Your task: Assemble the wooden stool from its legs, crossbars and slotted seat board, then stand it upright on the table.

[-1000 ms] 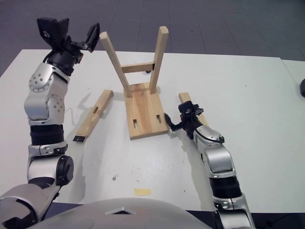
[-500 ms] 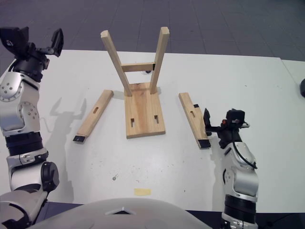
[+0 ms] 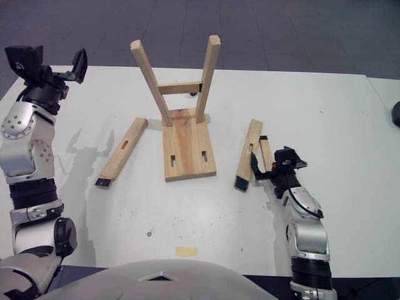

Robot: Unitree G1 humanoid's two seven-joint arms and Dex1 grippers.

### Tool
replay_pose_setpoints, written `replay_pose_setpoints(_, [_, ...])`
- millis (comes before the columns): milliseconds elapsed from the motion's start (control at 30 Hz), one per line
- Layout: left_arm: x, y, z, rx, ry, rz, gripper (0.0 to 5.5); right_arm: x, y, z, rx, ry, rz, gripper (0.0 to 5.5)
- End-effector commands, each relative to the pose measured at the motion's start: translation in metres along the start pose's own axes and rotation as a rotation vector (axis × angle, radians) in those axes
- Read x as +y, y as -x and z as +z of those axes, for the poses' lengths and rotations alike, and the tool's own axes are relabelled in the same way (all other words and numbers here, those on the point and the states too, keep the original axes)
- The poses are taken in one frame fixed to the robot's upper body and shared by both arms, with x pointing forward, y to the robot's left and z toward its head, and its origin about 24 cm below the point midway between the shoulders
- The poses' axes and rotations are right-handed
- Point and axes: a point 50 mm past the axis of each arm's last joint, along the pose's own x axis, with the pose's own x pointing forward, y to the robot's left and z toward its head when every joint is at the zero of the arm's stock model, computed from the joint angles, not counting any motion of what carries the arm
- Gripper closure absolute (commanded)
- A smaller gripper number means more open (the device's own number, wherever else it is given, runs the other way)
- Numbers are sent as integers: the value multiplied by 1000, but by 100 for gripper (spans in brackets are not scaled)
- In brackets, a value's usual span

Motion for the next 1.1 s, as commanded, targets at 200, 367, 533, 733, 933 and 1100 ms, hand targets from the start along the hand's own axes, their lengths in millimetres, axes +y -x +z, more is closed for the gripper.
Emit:
replay_pose_setpoints(200, [-9, 0, -5, 17, -7, -25, 10, -4, 4, 10, -113, -107, -44, 11])
replay_pose_setpoints(367, [-10, 1, -7, 26, -6, -31, 10, -12, 16, 11, -168, -143, -121, 11])
replay_pose_setpoints(533, [-13, 4, -10, 34, -10, -38, 10, -17, 24, -14, -14, -151, -180, 11])
replay_pose_setpoints(733, [-15, 5, -13, 42, -13, -44, 10, -6, 23, -37, 218, -208, -154, 73])
replay_pose_setpoints(933, [-9, 6, -12, 43, -22, -26, 10, -13, 24, -45, 313, -227, -210, 159])
replay_pose_setpoints(1100, [-9, 5, -12, 42, -21, -19, 10, -7, 29, -56, 424, -237, -205, 239])
